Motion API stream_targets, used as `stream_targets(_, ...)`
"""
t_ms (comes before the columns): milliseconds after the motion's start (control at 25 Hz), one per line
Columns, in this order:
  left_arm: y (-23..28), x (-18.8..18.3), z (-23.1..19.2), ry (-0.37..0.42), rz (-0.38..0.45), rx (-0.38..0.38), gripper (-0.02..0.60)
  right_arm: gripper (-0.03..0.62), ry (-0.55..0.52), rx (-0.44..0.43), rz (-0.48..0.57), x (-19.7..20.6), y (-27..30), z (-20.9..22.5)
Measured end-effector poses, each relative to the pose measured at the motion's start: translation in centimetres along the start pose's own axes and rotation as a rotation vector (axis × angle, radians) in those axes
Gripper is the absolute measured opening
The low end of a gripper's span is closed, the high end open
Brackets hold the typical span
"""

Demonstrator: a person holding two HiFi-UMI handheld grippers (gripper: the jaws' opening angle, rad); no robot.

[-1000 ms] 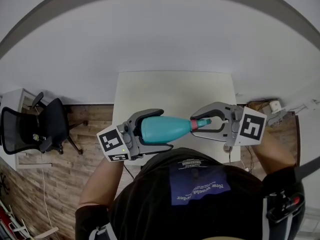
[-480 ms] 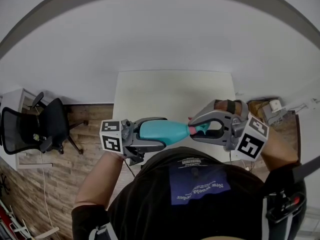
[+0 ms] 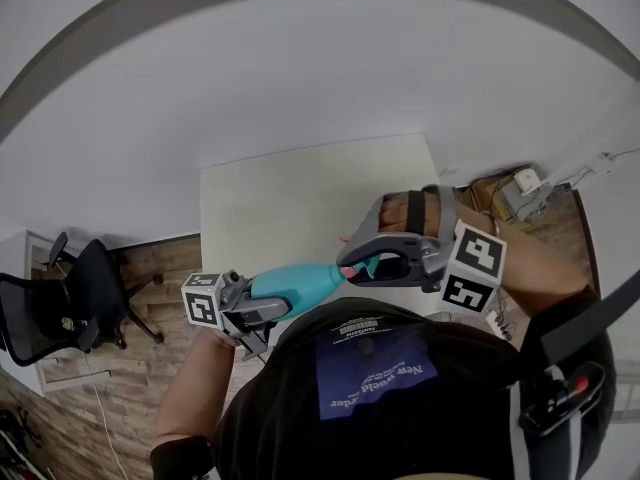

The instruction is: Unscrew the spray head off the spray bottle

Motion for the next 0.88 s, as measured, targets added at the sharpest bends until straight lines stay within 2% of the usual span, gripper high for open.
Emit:
stream_targets(240, -0.6, -0.5, -0.2, 0.056, 0.006, -0.031, 0.474, 0.126, 0.089, 0.041, 0.008, 1.3, -1.1, 0.4)
stream_targets(560, -2.1, -2.5, -0.5, 0.116, 0.089, -0.077, 0.475, 0.126, 0.247, 0.129, 0.035, 4.2, -3.2, 1.4)
stream_targets(880, -4.8, -4.0, 0.8, 0.182, 0.185, -0.067, 0.474, 0.126, 0.364, 0.245, 0.084, 4.6, -3.8, 1.8)
Point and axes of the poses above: the fingertips, and each gripper's own axes: y forward along the fingers, z to its right, x out of its underside, the point moved 10 cm from there along -y, backward along the fingers, and after that the axes turned 14 degrees about z, right-handed, at the moved point
